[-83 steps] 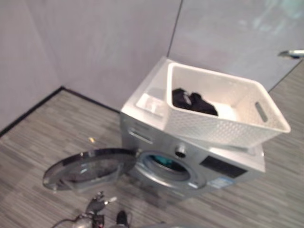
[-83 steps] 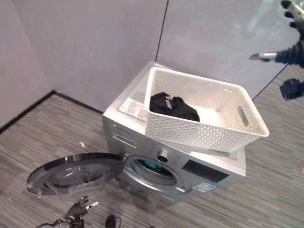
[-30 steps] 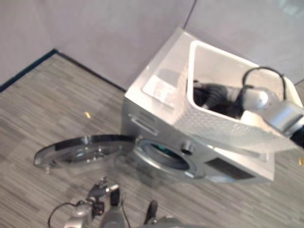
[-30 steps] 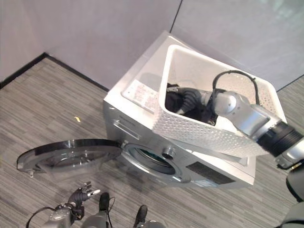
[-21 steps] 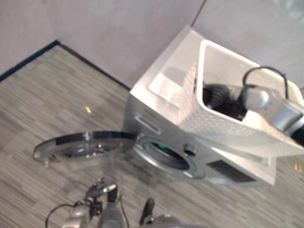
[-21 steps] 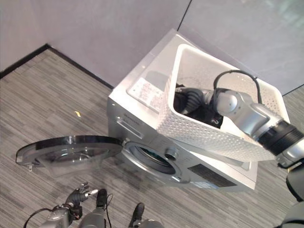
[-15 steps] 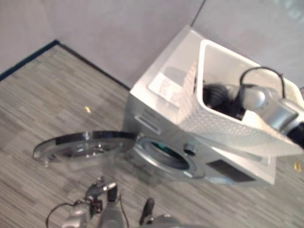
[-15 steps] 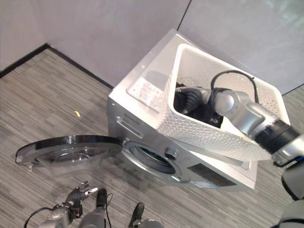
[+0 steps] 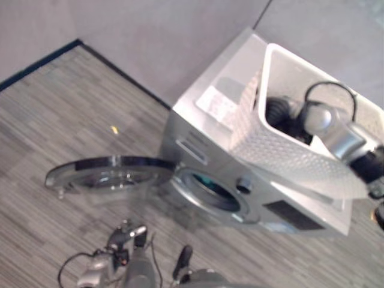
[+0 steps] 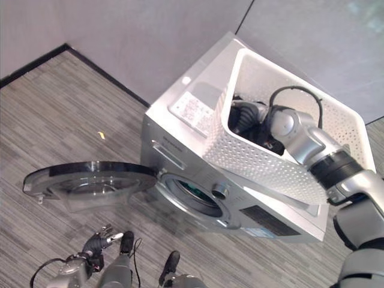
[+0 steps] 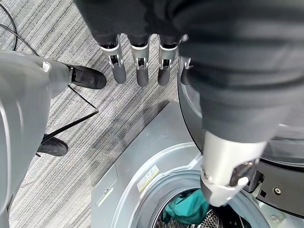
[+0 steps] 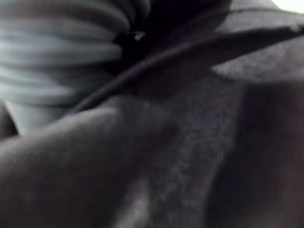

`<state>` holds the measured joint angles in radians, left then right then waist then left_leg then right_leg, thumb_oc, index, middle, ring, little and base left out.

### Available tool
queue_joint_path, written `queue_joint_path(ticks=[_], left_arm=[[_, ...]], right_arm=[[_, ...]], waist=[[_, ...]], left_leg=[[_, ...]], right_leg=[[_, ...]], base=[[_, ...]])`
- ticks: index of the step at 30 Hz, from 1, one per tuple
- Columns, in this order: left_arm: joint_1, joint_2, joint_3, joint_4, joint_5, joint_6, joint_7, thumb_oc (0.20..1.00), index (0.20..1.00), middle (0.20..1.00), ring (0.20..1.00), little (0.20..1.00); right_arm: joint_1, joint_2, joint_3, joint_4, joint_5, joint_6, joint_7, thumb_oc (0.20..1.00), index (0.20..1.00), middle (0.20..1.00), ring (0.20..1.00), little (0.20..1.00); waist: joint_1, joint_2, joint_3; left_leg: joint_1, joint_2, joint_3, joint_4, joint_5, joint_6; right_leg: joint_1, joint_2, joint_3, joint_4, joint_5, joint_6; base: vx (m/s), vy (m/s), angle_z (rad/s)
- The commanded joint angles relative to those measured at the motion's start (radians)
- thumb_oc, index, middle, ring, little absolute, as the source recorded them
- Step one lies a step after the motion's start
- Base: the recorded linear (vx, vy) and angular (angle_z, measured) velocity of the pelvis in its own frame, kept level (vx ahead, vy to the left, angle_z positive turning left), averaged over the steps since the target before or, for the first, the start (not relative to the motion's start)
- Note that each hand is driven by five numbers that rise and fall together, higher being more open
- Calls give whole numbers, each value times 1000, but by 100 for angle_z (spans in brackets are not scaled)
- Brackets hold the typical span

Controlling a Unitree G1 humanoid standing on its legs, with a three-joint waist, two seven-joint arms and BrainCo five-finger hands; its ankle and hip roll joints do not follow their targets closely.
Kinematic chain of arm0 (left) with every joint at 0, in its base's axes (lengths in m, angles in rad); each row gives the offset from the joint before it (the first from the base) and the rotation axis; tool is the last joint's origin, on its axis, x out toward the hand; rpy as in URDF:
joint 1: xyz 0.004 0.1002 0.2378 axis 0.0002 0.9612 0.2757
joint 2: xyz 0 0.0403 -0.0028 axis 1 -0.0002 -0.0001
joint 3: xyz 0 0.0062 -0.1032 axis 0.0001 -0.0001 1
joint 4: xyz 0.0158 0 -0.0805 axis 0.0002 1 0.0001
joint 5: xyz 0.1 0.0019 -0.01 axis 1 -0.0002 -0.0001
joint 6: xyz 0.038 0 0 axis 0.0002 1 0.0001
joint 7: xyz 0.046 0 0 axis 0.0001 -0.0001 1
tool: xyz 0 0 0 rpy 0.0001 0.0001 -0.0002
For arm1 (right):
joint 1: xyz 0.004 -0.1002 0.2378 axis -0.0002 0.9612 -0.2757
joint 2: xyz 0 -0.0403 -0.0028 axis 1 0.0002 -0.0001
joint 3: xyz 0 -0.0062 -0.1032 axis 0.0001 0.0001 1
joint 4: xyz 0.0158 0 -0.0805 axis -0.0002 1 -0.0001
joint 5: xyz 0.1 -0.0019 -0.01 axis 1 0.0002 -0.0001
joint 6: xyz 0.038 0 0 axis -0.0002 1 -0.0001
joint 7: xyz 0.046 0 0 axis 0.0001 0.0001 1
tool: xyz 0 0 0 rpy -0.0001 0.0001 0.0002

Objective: Grab the laundry basket,head to the washer,open it,put in the laundry and shut it.

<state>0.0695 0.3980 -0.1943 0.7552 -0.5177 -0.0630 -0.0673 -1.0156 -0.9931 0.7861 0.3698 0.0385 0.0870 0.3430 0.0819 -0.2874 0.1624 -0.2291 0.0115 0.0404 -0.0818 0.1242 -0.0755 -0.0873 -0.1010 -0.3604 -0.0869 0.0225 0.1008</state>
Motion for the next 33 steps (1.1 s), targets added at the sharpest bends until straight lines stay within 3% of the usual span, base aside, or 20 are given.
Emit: queue_joint_path(ticks=[1,16,25,33], left_arm=[[-69,-5,-24,-17,-10,-38,-1,1000,1000,1000,1000,1000],[-74,-20,-11,16,-2,-34,9,1000,1000,1000,1000,1000],[-53,-29,16,37,10,-28,16,1000,1000,1000,1000,1000],[-28,-39,33,47,34,-23,6,1000,1000,1000,1000,1000]], right_arm=[[112,85,188,67,-15,27,116,200,200,200,200,200],[123,71,101,48,-30,22,49,200,200,200,200,200],[142,-33,-27,-5,-45,9,-29,200,200,200,200,200],[180,-155,-251,-28,-10,-21,-152,200,200,200,200,200]], waist=[[85,47,85],[66,48,75],[36,52,42],[4,61,-9]], left_leg=[[60,30,-5,1,-102,27],[66,28,0,-2,-109,31],[94,25,9,-4,-119,38],[141,19,24,-3,-143,45]], right_leg=[[-65,16,0,113,-21,14],[-66,14,1,118,-22,15],[-53,8,10,125,-24,17],[-21,3,24,135,-31,21]], base=[[0,0,0],[1,1,2],[0,5,0],[27,18,-4]])
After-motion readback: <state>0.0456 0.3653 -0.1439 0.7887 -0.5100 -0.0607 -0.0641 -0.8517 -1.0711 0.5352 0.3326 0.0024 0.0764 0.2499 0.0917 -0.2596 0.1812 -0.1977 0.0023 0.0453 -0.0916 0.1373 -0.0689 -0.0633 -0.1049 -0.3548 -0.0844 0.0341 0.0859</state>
